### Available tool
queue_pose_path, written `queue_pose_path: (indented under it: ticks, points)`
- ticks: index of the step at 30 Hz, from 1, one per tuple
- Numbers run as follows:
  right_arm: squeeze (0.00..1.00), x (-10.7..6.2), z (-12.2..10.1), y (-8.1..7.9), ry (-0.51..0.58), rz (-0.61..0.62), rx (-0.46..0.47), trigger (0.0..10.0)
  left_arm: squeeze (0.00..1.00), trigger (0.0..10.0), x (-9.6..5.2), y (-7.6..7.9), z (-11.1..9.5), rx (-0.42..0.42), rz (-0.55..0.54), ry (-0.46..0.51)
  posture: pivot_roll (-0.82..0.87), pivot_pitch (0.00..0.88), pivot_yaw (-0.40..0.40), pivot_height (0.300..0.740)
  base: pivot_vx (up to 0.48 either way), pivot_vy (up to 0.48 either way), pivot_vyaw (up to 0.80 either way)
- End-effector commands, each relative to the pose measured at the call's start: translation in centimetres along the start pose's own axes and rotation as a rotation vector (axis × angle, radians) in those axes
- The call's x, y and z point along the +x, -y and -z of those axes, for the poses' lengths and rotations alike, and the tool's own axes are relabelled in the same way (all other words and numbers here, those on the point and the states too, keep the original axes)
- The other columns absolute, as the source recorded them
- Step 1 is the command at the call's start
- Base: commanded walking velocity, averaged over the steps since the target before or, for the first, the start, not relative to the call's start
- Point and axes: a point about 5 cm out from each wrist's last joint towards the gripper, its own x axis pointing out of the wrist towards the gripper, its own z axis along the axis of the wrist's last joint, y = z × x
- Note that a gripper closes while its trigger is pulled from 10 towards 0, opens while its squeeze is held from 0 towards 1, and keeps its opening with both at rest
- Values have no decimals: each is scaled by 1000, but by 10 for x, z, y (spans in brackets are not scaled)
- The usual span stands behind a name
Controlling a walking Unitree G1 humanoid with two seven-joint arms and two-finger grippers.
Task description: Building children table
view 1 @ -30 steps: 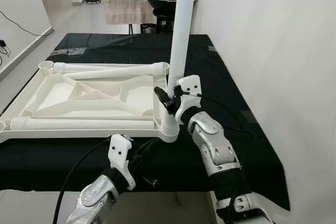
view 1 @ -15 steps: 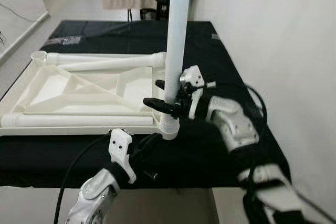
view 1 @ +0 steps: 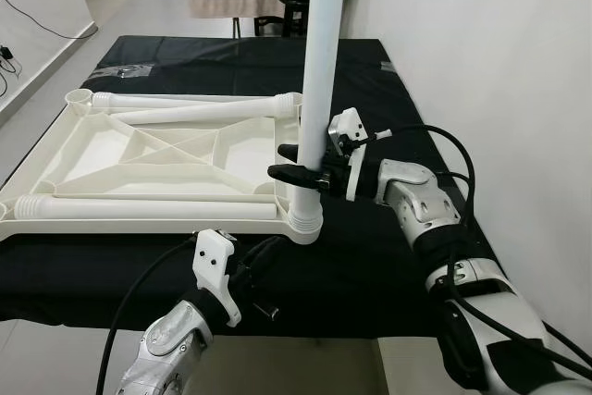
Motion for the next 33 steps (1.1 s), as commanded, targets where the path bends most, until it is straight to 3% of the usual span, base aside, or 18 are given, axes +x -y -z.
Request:
queue_pose_path:
  ticks: [1, 4, 6, 8, 10, 11, 12, 16, 17, 19, 20, 21, 22, 27, 28, 30, 31, 33]
  points:
    - [0, -3, 5, 0, 7, -6, 31, 0, 0, 10000, -1, 1, 3, -3, -7, -9, 95, 54, -72, 740, 0, 0, 0]
    - [0, -17, 14, 1, -30, 82, 0, 0, 0, 10000, -2, 2, 2, -5, -6, -8, 88, 66, -83, 740, 0, 0, 0]
    - [0, -20, 42, -2, -43, 683, 100, 0, 0, 10000, -5, 1, 1, -7, -10, -6, 70, 82, -82, 740, 0, 0, 0]
    - [0, -20, 57, -20, -69, 830, 153, 0, 0, 10000, -6, 0, 0, -11, -12, -5, 67, 90, -62, 740, 0, 0, 0]
    - [0, -20, 57, -20, -69, 830, 153, 0, 0, 10000, -6, 0, 0, -11, -12, -5, 67, 90, -62, 740, 0, 0, 0]
    - [0, -16, 64, -36, -65, 909, 177, 0, 0, 10000, -6, -1, -1, -14, -13, -5, 65, 93, -53, 740, 0, 0, 0]
    - [0, 9, 67, -58, -63, 771, 151, 0, 0, 10000, -5, -2, 0, -25, 2, -14, 61, 81, -45, 740, 0, 0, 0]
    - [0, 19, 66, -60, -66, 702, 118, 0, 0, 10000, -4, -2, 1, -25, 15, -21, 66, 78, -53, 740, 0, 0, 0]
    - [0, 20, 63, -58, -62, 701, 105, 3961, 0, 10000, -5, -2, 1, -24, 14, -21, 66, 78, -53, 740, 0, 0, 0]
    - [0, 19, 61, -54, -72, 714, 97, 3961, 0, 10000, -5, -3, 1, -22, 1, -16, 69, 74, -53, 740, 0, 0, 0]
    - [0, 20, 56, -53, -69, 687, 111, 10000, 0, 10000, -4, -3, 1, -19, -10, -12, 74, 71, -56, 740, 0, 0, 0]
    - [0, 20, 56, -53, -69, 687, 111, 10000, 0, 10000, -4, -3, 1, -19, -10, -12, 74, 71, -56, 740, 0, 0, 0]
    - [1000, 23, 49, -53, -59, 582, 125, 10000, 0, 10000, -4, -3, 1, -17, -17, -9, 77, 69, -59, 740, 0, 0, 0]
    - [1000, 24, 21, -54, -7, 279, 39, 10000, 0, 10000, -2, -4, 1, -21, -15, -10, 70, 61, -61, 740, 0, 0, 0]
    - [718, 22, 13, -49, 17, 206, 13, 10000, 0, 10000, -1, -4, 2, -25, -13, -10, 69, 57, -61, 740, 0, 0, 0]
    - [718, 19, 9, -46, 32, 164, 0, 10000, 0, 10000, -1, -4, 2, -28, -12, -10, 69, 57, -61, 740, 0, 0, 0]
    - [0, 17, 4, -39, 39, 79, -16, 10000, 0, 10000, 0, -4, 2, -30, -10, -11, 75, 51, -62, 740, 0, 0, 0]
    - [0, 14, 0, -32, 34, -9, -23, 10000, 0, 10000, 1, -5, 3, -30, -9, -12, 79, 46, -61, 740, 0, 0, 0]
